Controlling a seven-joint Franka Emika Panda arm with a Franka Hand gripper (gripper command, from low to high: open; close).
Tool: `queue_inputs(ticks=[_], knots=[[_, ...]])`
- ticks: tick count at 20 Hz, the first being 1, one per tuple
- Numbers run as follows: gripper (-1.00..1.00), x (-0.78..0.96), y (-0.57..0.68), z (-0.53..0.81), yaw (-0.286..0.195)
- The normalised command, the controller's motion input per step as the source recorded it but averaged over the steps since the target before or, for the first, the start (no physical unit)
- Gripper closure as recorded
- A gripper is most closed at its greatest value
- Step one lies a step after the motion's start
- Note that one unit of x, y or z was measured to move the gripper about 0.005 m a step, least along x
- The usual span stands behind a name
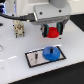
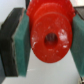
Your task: Insert the blue gear onto the right peg, followed by the red gear
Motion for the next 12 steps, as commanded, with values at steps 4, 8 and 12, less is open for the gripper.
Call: queue_inputs(ticks=[4, 8, 12], knots=[[1.00, 0.59, 0.00, 0.02, 0.000], [1.00, 0.47, 0.00, 0.00, 0.000], [1.00, 0.30, 0.00, -0.03, 0.000]])
